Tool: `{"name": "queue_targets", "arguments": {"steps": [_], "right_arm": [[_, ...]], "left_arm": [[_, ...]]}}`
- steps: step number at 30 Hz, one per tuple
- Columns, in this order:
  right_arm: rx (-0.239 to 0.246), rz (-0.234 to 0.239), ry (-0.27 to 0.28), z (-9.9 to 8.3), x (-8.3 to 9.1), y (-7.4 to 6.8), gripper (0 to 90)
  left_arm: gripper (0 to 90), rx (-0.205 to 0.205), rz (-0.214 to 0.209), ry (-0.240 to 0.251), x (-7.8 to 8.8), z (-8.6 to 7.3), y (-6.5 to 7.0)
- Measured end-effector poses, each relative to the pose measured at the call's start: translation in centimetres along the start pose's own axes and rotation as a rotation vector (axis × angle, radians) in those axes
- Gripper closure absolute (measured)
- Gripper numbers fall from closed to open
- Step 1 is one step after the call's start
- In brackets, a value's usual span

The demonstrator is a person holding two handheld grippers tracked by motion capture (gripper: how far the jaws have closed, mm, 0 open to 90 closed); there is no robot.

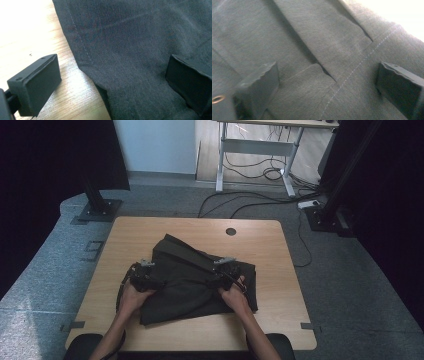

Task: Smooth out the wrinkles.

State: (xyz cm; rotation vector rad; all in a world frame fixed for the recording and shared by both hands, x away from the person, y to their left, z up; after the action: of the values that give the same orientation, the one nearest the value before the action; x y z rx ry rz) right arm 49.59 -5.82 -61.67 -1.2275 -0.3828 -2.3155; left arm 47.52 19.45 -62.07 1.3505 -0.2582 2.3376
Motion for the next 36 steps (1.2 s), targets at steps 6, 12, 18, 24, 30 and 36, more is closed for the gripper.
{"name": "queue_targets", "arguments": {"steps": [6,12,18,24,30,36], "right_arm": [[-0.027,0.010,0.009,-0.2,-0.2,0.2,1.1],[-0.036,0.007,0.016,-0.2,-0.2,0.1,1.0],[-0.038,0.007,0.018,-0.2,-0.2,0.2,1.0],[-0.039,0.008,0.022,-0.2,-0.2,0.2,1.0],[-0.041,0.008,0.022,-0.2,-0.2,0.2,1.1],[-0.041,0.006,0.021,-0.3,-0.2,0.2,1.1]], "left_arm": [[29.5,-0.023,-0.038,-0.015,0.6,0.5,1.0],[54.2,-0.005,-0.054,-0.053,0.6,1.1,1.6],[76.9,0.025,-0.128,-0.043,0.6,1.2,1.9],[82.1,0.018,-0.129,-0.040,0.9,1.5,2.0],[82.8,-0.015,-0.162,0.045,4.6,4.1,2.7],[82.8,-0.097,-0.172,0.095,7.5,6.9,4.7]]}}
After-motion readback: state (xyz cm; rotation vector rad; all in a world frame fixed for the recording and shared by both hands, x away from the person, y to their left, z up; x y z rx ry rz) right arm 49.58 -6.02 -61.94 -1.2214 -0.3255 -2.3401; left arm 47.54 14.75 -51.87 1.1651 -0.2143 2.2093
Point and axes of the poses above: each handheld gripper's, and its own axes: x roughly backward along the jaws, z roughly out of its top, y roughly to its right, the point moved 10 cm from there along -x, roughly forward along the jaws, and after that the axes turned 9 degrees about -y, right-handed, at the moved point
